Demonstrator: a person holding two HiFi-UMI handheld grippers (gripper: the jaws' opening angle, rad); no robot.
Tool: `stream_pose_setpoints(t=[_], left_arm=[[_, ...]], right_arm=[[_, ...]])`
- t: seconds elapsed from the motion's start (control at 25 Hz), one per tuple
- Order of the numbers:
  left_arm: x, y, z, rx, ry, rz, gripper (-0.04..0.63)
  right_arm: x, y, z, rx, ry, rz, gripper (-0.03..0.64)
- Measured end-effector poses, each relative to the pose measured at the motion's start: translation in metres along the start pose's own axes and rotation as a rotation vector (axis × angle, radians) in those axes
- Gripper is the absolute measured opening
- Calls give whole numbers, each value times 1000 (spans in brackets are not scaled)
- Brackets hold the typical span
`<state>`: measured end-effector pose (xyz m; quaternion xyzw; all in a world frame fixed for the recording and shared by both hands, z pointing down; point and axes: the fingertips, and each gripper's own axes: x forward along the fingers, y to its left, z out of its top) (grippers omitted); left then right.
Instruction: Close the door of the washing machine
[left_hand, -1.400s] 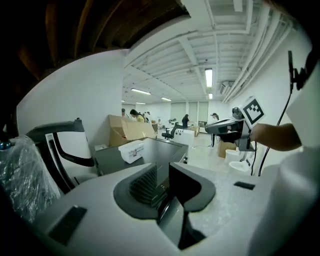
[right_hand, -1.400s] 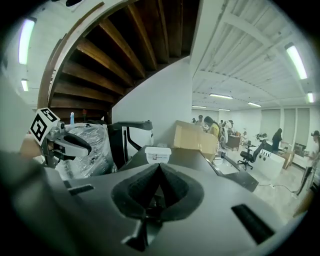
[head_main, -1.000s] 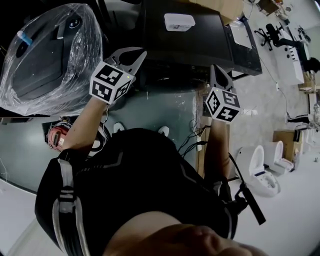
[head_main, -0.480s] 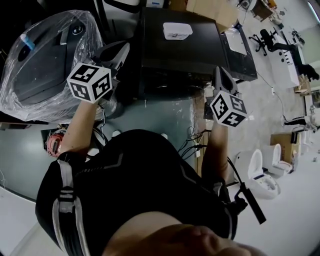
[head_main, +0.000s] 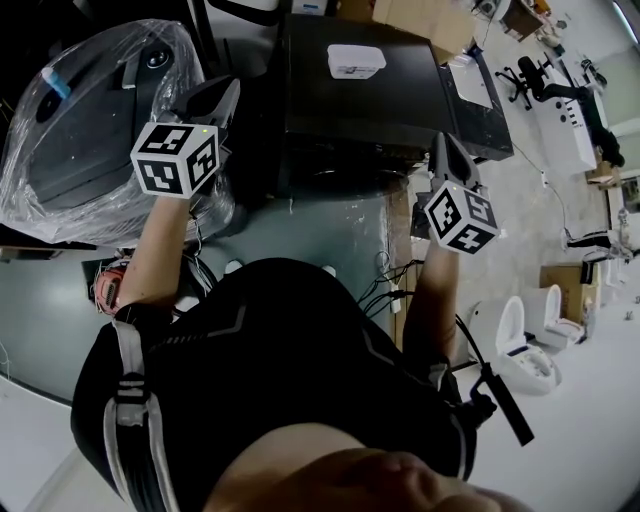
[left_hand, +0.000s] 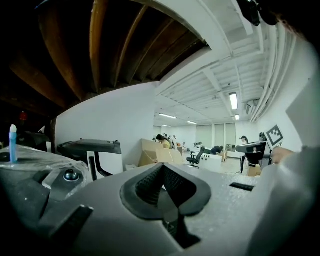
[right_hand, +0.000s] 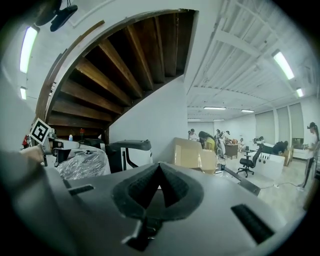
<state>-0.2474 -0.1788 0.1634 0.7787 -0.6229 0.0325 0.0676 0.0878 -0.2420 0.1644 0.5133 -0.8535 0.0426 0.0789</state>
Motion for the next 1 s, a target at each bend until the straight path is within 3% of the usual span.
stream_pose_setpoints(t=[0.24,0.76,1.0], left_arm=[[1,10,-3,46,-9,70,4],[12,-3,-1,61,-8,57,4],[22,-9,4,112,-2,27,4]], right_arm=[[-2,-1,1,-15,11,-3,3],[-9,3,10,-11,-22,-19,3],[-12,-1,8,-20,-11,-45,3]])
